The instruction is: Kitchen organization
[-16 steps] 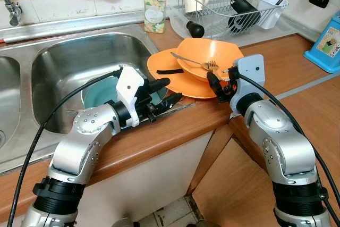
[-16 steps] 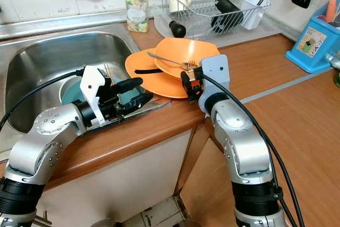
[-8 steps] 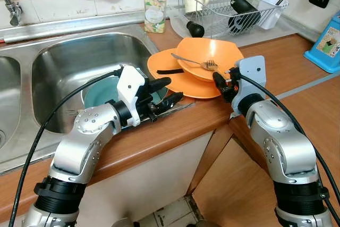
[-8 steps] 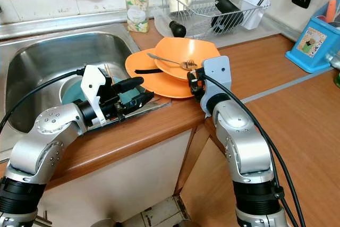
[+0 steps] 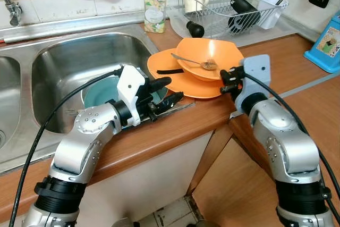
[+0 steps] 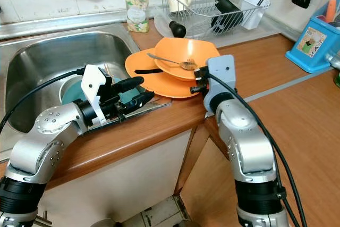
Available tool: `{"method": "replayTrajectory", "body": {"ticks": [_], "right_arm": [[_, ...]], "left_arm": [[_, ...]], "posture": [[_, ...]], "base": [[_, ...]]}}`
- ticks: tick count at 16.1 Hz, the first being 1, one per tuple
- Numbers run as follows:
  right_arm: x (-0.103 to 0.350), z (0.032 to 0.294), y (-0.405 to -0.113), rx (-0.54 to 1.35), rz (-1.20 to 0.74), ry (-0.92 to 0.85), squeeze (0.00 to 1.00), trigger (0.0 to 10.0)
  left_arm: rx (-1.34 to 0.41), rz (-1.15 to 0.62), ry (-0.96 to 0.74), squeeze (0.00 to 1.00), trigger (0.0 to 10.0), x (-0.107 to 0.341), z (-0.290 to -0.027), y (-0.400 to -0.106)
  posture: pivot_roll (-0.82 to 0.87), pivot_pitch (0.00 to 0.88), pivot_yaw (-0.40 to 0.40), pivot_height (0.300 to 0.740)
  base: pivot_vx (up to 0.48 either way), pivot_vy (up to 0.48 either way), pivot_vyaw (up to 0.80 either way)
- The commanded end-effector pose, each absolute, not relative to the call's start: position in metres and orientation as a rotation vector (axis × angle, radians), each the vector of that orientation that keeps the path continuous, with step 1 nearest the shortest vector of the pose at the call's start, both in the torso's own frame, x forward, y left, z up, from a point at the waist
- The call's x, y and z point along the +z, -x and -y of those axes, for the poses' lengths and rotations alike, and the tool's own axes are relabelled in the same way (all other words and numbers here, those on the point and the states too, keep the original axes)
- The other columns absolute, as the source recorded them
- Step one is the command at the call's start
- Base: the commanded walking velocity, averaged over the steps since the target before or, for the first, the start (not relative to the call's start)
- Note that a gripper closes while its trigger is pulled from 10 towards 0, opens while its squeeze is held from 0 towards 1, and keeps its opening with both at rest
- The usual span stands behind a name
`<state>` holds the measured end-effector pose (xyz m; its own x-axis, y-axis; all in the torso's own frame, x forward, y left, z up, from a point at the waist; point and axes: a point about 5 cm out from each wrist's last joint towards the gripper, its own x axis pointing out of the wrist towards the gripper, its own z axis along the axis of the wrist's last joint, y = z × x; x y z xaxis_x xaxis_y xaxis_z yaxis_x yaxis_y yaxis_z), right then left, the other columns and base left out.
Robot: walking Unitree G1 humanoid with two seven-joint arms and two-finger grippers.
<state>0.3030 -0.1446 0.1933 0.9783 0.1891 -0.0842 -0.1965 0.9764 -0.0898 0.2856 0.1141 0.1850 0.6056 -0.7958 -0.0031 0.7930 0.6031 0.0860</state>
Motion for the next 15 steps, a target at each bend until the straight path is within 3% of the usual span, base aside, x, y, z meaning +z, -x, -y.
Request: {"method": "replayTrajectory", "body": {"ticks": [1, 9, 10, 11, 12, 15], "right_arm": [[0.209, 0.152, -0.305, 0.163, -0.008, 0.101, 0.00, 0.0], [0.237, 0.166, -0.300, 0.324, 0.126, -0.058, 0.00, 0.0], [0.236, 0.171, -0.298, 0.348, 0.119, -0.036, 0.00, 10.0], [0.235, 0.174, -0.297, 0.347, 0.112, -0.034, 0.11, 10.0], [0.231, 0.178, -0.294, 0.350, 0.107, -0.089, 1.00, 10.0], [0.226, 0.182, -0.292, 0.348, 0.100, -0.123, 1.00, 10.0]], "left_arm": [[-0.939, 0.064, -0.096, 0.00, 10.0, 0.194, -0.111, -0.287], [-0.954, 0.074, -0.102, 0.00, 10.0, 0.196, -0.109, -0.286], [-0.958, 0.075, -0.101, 0.00, 10.0, 0.195, -0.108, -0.286], [-0.960, 0.074, -0.101, 0.00, 10.0, 0.195, -0.108, -0.286], [-0.964, 0.074, -0.100, 0.00, 10.0, 0.195, -0.107, -0.285], [-0.967, 0.072, -0.098, 0.00, 10.0, 0.194, -0.107, -0.284]], "posture": [[-0.19, 0.000, -0.027, 0.740], [-0.20, 0.000, -0.022, 0.740], [-0.20, 0.000, -0.022, 0.740], [-0.20, 0.000, -0.022, 0.740], [-0.20, 0.000, -0.022, 0.740], [-0.20, 0.000, -0.018, 0.740]], "base": [[0.000, 0.000, 0.00], [0.000, 0.000, 0.00], [0.000, 0.000, 0.00], [0.000, 0.000, 0.00], [0.000, 0.000, 0.00], [0.000, 0.000, 0.00]]}}
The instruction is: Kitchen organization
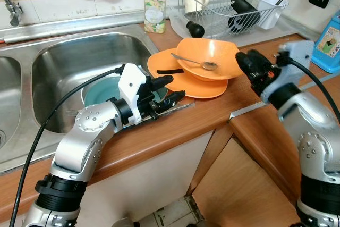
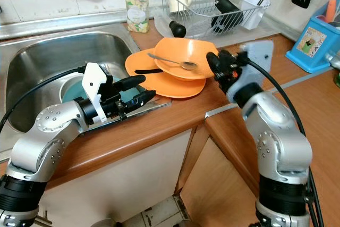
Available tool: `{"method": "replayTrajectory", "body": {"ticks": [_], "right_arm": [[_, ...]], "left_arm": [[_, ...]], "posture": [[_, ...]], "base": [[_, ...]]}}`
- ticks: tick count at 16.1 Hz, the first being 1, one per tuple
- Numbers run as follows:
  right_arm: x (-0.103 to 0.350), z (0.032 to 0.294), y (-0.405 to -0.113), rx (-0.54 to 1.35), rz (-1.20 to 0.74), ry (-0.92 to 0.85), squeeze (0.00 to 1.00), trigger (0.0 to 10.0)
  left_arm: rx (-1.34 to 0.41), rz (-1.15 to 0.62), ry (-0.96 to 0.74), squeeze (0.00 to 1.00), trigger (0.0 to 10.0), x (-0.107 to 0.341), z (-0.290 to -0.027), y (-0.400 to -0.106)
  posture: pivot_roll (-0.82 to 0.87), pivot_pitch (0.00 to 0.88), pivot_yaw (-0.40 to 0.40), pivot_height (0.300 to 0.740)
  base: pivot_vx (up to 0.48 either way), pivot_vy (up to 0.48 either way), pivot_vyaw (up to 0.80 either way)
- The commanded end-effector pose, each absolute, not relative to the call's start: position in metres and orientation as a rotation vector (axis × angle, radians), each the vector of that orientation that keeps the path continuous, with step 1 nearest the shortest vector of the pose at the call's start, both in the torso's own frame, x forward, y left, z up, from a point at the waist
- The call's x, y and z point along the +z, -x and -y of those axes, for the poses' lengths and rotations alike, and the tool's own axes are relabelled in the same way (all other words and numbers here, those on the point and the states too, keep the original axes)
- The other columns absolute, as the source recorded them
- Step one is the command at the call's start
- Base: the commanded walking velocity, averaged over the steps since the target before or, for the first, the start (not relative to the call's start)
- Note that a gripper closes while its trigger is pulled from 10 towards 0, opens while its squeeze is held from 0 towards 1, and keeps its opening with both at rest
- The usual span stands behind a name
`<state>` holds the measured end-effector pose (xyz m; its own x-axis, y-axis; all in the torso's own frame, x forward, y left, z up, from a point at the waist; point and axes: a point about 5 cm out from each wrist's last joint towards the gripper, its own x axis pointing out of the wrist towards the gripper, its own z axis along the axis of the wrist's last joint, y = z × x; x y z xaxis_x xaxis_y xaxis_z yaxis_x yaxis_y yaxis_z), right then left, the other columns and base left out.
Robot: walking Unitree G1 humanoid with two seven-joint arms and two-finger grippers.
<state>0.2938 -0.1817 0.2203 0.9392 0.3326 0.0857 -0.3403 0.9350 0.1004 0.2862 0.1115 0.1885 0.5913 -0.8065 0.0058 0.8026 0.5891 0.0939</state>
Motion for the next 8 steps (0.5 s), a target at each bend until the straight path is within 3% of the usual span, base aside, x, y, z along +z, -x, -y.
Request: {"method": "replayTrajectory", "body": {"ticks": [1, 8], "right_arm": [[0.2231, 0.1845, -0.2909, 0.352, 0.091, -0.133, 1.00, 10.0], [0.2239, 0.1840, -0.2869, 0.405, 0.096, -0.163, 1.00, 10.0]], "left_arm": [[-0.969, 0.070, -0.098, 0.00, 10.0, 0.1935, -0.1067, -0.2841], [-0.972, 0.066, -0.098, 0.00, 10.0, 0.1931, -0.1061, -0.2838]], "posture": [[-0.20, 0.000, -0.018, 0.740], [-0.20, 0.000, -0.018, 0.740]], "base": [[0.000, 0.000, 0.00], [0.000, 0.000, 0.00]]}}
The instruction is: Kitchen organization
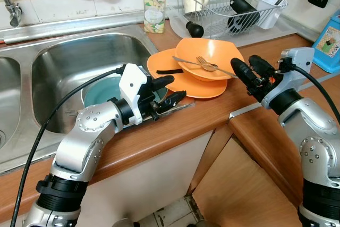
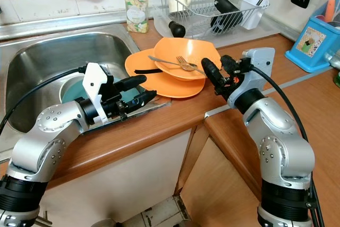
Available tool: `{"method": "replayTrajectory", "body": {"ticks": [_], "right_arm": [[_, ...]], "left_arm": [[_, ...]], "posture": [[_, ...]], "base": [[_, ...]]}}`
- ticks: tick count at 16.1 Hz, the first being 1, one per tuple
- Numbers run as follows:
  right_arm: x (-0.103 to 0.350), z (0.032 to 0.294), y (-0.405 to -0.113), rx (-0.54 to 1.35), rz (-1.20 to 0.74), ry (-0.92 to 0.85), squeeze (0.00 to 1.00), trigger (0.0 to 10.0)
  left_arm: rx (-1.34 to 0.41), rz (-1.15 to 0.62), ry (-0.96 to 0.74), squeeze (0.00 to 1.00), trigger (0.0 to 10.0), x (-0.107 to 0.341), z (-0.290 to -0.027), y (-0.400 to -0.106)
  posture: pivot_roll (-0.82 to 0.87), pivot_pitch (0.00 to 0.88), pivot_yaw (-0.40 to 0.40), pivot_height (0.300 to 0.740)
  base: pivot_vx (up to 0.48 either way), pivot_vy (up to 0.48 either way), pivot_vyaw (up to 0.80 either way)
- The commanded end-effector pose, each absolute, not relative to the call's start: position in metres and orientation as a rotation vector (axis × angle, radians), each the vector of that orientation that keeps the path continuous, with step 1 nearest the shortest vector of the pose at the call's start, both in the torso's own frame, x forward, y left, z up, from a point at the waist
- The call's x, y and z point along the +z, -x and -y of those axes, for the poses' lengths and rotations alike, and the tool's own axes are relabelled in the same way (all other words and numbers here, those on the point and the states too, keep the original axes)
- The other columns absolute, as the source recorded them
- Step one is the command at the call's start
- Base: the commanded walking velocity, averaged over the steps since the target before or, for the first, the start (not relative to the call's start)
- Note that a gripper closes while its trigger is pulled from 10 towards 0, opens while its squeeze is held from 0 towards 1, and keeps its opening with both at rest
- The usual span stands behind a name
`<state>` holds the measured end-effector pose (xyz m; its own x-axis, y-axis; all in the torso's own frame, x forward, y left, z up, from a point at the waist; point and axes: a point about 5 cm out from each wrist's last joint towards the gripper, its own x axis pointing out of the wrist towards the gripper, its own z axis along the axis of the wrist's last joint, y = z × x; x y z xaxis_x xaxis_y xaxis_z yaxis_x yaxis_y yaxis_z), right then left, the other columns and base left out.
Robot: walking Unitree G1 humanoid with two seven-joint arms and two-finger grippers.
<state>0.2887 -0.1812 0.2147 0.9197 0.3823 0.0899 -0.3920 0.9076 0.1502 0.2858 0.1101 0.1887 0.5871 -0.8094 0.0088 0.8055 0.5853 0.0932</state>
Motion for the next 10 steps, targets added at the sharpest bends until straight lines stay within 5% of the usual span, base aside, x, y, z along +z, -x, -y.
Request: {"method": "replayTrajectory", "body": {"ticks": [1, 5, 6, 7, 8, 9, 10], "right_arm": [[0.223, 0.185, -0.285, 0.412, 0.094, -0.159, 1.00, 10.0], [0.211, 0.189, -0.285, 0.403, 0.036, -0.128, 0.93, 10.0], [0.201, 0.189, -0.286, 0.418, -0.004, -0.118, 0.00, 10.0], [0.194, 0.191, -0.289, 0.416, -0.026, -0.120, 0.00, 9.6], [0.191, 0.193, -0.292, 0.416, -0.033, -0.130, 0.00, 4.0], [0.190, 0.193, -0.294, 0.417, -0.035, -0.134, 0.00, 0.0], [0.190, 0.193, -0.294, 0.417, -0.035, -0.134, 0.00, 0.0]], "left_arm": [[-0.973, 0.065, -0.096, 0.00, 10.0, 0.193, -0.106, -0.283], [-0.993, 0.054, -0.079, 0.00, 10.0, 0.191, -0.104, -0.282], [-1.022, 0.039, -0.055, 0.00, 10.0, 0.190, -0.101, -0.280], [-1.033, 0.032, -0.042, 0.00, 10.0, 0.190, -0.100, -0.280], [-1.039, 0.032, -0.036, 0.00, 10.0, 0.191, -0.098, -0.280], [-1.041, 0.032, -0.036, 0.00, 10.0, 0.191, -0.098, -0.280], [-1.041, 0.032, -0.036, 0.00, 10.0, 0.191, -0.098, -0.280]], "posture": [[-0.20, 0.000, -0.018, 0.740], [-0.21, 0.000, -0.012, 0.740], [-0.22, 0.000, -0.006, 0.740], [-0.22, 0.000, -0.005, 0.740], [-0.22, 0.000, -0.004, 0.740], [-0.22, 0.000, -0.004, 0.740], [-0.22, 0.000, -0.004, 0.740]], "base": [[0.000, 0.000, 0.00], [0.000, 0.000, 0.00], [0.000, 0.000, 0.00], [0.000, 0.000, 0.00], [0.000, 0.000, 0.00], [0.000, 0.000, 0.00], [0.000, 0.000, 0.00]]}}
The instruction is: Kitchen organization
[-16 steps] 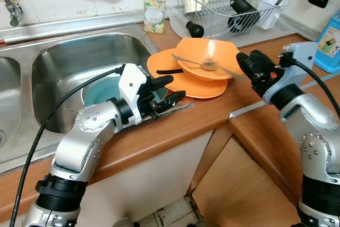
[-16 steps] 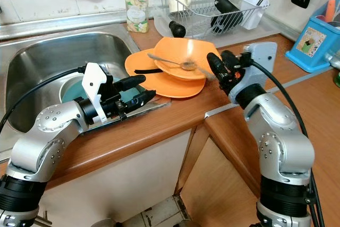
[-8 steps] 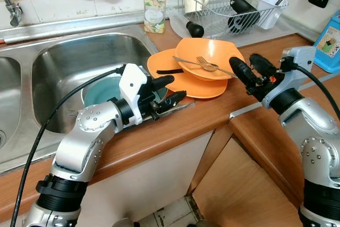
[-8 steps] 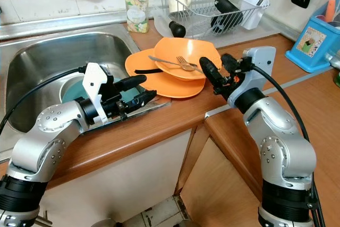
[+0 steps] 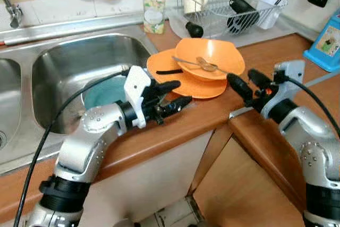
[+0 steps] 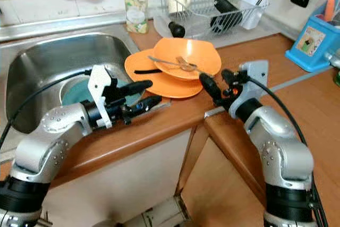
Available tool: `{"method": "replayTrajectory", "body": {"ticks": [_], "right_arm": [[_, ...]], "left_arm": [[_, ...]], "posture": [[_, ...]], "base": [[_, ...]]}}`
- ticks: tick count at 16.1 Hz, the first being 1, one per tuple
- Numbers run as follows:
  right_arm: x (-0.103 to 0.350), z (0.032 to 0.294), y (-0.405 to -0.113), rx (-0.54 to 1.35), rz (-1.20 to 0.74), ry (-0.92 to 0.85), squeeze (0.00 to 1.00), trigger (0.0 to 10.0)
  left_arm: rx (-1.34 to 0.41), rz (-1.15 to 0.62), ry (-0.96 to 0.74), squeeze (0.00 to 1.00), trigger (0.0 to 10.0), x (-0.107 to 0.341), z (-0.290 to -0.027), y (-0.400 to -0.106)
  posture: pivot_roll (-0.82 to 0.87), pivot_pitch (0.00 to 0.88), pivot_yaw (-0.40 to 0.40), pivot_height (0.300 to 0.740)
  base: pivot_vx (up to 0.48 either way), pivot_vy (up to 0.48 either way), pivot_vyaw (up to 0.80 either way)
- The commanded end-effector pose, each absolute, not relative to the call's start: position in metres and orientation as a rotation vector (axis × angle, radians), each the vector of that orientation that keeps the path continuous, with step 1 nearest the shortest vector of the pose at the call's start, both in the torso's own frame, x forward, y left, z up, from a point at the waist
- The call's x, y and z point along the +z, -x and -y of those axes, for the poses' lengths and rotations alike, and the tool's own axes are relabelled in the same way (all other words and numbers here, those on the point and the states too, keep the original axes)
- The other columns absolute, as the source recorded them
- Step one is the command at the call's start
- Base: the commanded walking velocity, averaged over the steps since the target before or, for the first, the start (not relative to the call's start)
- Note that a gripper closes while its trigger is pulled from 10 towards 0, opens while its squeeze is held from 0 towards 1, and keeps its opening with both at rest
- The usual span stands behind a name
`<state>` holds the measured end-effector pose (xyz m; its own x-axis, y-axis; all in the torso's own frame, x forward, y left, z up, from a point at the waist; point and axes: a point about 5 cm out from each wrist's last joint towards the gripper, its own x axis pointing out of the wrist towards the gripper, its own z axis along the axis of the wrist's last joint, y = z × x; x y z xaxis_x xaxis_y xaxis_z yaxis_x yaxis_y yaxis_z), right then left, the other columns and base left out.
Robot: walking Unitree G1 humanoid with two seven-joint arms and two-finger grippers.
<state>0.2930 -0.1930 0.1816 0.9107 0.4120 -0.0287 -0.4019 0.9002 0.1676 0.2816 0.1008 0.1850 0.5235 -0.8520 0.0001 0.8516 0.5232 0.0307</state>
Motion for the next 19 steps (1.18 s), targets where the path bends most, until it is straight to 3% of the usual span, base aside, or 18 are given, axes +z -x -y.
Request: {"method": "replayTrajectory", "body": {"ticks": [1, 19], "right_arm": [[0.186, 0.194, -0.297, 0.443, -0.044, -0.139, 0.00, 0.0], [0.184, 0.198, -0.310, 0.474, -0.023, -0.101, 0.00, 0.0]], "left_arm": [[-1.047, 0.033, -0.041, 0.00, 10.0, 0.191, -0.096, -0.280], [-1.060, 0.033, -0.060, 0.00, 10.0, 0.193, -0.093, -0.279]], "posture": [[-0.21, 0.000, -0.005, 0.740], [-0.21, 0.000, 0.000, 0.740]], "base": [[0.000, 0.000, 0.00], [0.000, 0.000, 0.00]]}}
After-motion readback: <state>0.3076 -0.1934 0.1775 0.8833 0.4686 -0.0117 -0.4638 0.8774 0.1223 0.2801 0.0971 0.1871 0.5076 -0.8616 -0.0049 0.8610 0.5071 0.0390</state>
